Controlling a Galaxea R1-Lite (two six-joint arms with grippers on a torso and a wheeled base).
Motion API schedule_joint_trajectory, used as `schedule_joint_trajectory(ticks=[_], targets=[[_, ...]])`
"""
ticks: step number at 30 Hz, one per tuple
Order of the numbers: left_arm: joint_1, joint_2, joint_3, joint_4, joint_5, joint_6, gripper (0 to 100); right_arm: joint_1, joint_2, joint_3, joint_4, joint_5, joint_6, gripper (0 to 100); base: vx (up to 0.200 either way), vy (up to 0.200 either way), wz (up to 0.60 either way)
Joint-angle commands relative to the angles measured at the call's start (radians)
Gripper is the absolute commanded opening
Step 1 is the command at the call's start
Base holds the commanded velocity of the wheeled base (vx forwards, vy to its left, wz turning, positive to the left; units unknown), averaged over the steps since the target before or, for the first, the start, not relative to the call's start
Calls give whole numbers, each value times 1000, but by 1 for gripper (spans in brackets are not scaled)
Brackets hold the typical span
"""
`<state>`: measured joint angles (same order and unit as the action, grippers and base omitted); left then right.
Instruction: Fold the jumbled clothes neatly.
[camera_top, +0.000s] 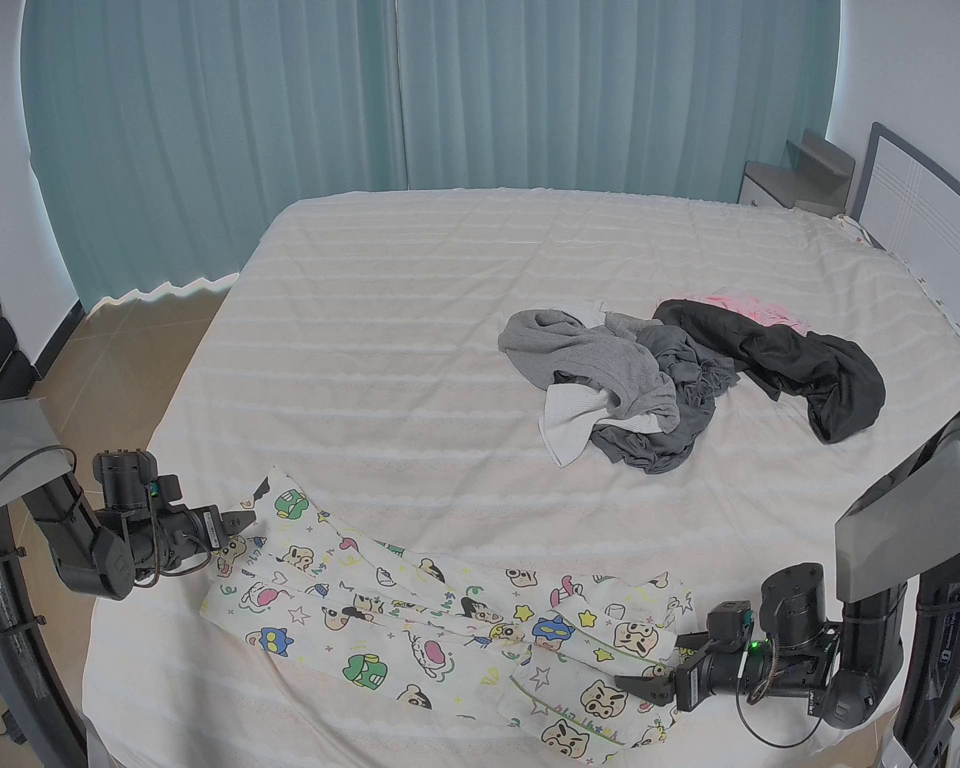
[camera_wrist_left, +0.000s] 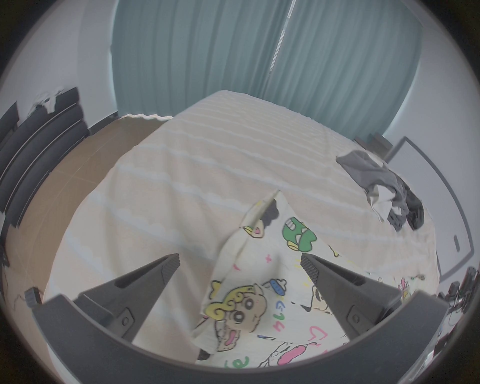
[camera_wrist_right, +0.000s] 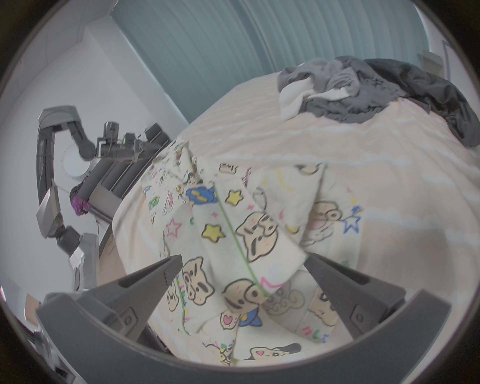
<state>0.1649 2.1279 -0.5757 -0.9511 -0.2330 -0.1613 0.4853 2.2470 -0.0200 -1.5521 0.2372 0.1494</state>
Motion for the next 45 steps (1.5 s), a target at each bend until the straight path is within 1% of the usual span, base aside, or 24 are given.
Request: schedule_joint_trajectory(ticks=[1, 2, 3, 4, 5, 7, 8, 9, 10, 12, 14, 15, 17, 20, 22, 25, 27, 28, 29, 31, 33, 41, 45], targets=[[31, -25, 7, -2, 0, -18, 100, -22, -64, 20, -16, -7, 15, 100, 0, 0, 0], [87, -78, 2, -2, -8, -130, 100, -57, -144, 9, -16, -49, 85, 100, 0, 0, 0], [87, -78, 2, -2, -8, -130, 100, -57, -144, 9, -16, -49, 85, 100, 0, 0, 0], [114, -121, 1, 3, -19, -228, 100, -73, -188, 0, -16, -53, 113, 100, 0, 0, 0], [125, -146, 4, 6, -31, -296, 100, -77, -213, -9, -16, -55, 124, 100, 0, 0, 0], [139, -186, 16, 9, -71, -400, 100, -77, -236, -29, -16, -58, 133, 100, 0, 0, 0], [148, -207, 28, 12, -100, -455, 100, -76, -245, -44, -16, -59, 139, 100, 0, 0, 0], [159, -240, 47, 20, -151, -529, 100, -67, -248, -63, -14, -62, 148, 100, 0, 0, 0], [165, -266, 62, 25, -192, -583, 100, -56, -245, -77, -14, -67, 161, 100, 0, 0, 0], [180, -318, 109, 26, -289, -698, 100, -8, -233, -113, -14, -78, 203, 100, 0, 0, 0], [185, -347, 157, 18, -344, -768, 100, 27, -218, -146, 12, -98, 233, 100, 0, 0, 0], [185, -359, 178, 18, -361, -793, 100, 38, -213, -167, 41, -111, 234, 100, 0, 0, 0], [182, -365, 223, 18, -379, -822, 100, 39, -210, -207, 122, -131, 240, 100, 0, 0, 0], [183, -347, 261, 17, -420, -845, 100, 16, -208, -227, 219, -136, 266, 100, 0, 0, 0], [186, -327, 264, 15, -444, -845, 100, 10, -208, -222, 244, -136, 276, 100, 0, 0, 0], [200, -298, 284, -5, -491, -845, 100, 2, -205, -207, 323, -139, 277, 100, 0, 0, 0], [208, -282, 304, -17, -536, -840, 100, -10, -207, -207, 360, -139, 277, 100, 0, 0, 0], [208, -282, 304, -17, -536, -840, 100, -10, -207, -207, 360, -139, 277, 100, 0, 0, 0], [237, -278, 341, -52, -612, -839, 100, -22, -210, -204, 394, -139, 279, 100, 0, 0, 0], [265, -276, 364, -87, -666, -839, 100, -24, -210, -201, 411, -139, 279, 100, 0, 0, 0], [277, -272, 376, -110, -687, -839, 100, -24, -207, -198, 420, -139, 280, 100, 0, 0, 0], [280, -209, 381, -173, -686, -836, 100, -1, -139, -199, 425, -136, 283, 100, 0, 0, 0], [280, -198, 382, -186, -686, -836, 100, 4, -138, -210, 422, -134, 295, 100, 0, 0, 0]])
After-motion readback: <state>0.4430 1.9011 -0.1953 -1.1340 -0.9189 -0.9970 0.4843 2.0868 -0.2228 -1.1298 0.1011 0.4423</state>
